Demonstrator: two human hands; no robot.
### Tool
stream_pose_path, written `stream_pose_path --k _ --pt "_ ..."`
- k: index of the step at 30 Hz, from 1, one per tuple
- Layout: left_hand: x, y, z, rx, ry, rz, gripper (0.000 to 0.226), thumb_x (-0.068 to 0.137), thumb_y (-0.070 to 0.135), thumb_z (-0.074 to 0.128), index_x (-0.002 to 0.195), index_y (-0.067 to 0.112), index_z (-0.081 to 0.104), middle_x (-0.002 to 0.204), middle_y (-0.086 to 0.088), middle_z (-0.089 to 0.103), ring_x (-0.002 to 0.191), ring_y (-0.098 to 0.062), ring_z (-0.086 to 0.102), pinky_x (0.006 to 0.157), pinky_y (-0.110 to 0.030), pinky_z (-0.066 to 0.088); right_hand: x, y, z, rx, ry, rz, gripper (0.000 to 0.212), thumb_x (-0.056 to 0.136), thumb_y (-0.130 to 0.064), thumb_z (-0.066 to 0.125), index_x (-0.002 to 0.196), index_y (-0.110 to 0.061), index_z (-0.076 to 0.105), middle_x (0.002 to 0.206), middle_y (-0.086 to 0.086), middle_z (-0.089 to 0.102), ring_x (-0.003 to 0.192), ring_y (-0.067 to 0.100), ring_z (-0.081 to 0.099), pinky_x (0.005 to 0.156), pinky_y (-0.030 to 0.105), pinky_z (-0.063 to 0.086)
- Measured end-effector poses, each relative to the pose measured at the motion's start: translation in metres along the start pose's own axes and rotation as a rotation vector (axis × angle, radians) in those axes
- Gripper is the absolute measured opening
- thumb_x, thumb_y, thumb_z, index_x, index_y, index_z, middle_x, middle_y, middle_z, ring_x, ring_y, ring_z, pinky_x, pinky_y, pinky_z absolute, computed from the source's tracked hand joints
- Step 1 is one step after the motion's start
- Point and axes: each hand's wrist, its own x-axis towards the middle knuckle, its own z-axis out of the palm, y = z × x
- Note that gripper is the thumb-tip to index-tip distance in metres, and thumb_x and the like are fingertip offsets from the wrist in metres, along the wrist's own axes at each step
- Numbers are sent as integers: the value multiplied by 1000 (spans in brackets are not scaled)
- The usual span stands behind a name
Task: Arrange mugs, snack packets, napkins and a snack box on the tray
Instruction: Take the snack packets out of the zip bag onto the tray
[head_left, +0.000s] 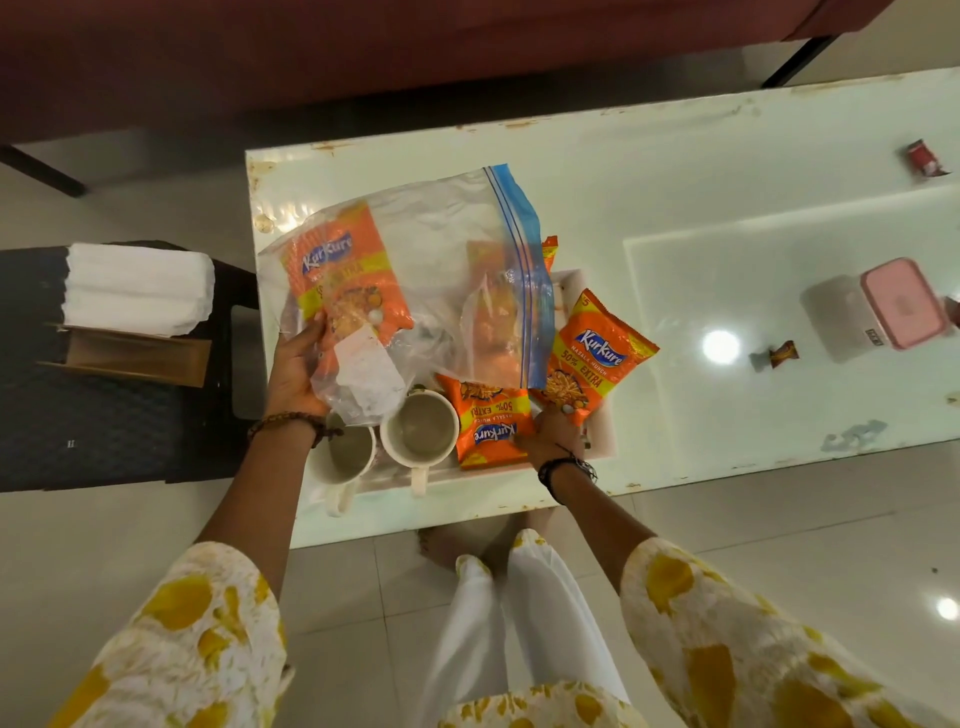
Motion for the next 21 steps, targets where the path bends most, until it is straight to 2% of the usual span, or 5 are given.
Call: stream_pose_path --k 3,8,11,17,21 --pt "2 1 -1 -4 -10 5 51 95 14 43 145 20 32 148 -8 39 131 -27 45 92 -43 51 -10 9 -13 94 -25 1 17 85 -12 64 98 -10 54 119 17 60 109 32 56 88 33 46" --pt "3 -1 -1 -24 -11 14 51 96 14 42 145 22 30 149 -8 38 131 -27 44 93 -43 51 -24 25 -25 91 -88 61 32 83 -20 68 111 -6 58 124 14 58 112 29 56 92 34 46" --pt "4 -3 1 -19 -10 18 50 97 14 39 145 22 30 149 -8 38 132 -27 43 90 -41 52 -31 24 -30 -27 -105 50 38 84 -28 66 114 -7 56 122 12 59 111 27 56 83 29 44" --pt "6 -4 4 -17 -13 19 49 97 17 40 145 23 30 149 -7 38 131 -27 44 92 -41 52 -16 -2 -69 -228 472 -333 52 85 -29 61 128 -6 42 128 15 48 116 31 44 91 39 42" --pt "6 -1 7 10 -9 47 49 98 17 39 146 22 28 150 -7 36 131 -26 44 88 -38 54 13 -23 -93 -427 417 -323 72 85 -25 62 144 -12 22 143 11 38 134 29 32 111 45 25"
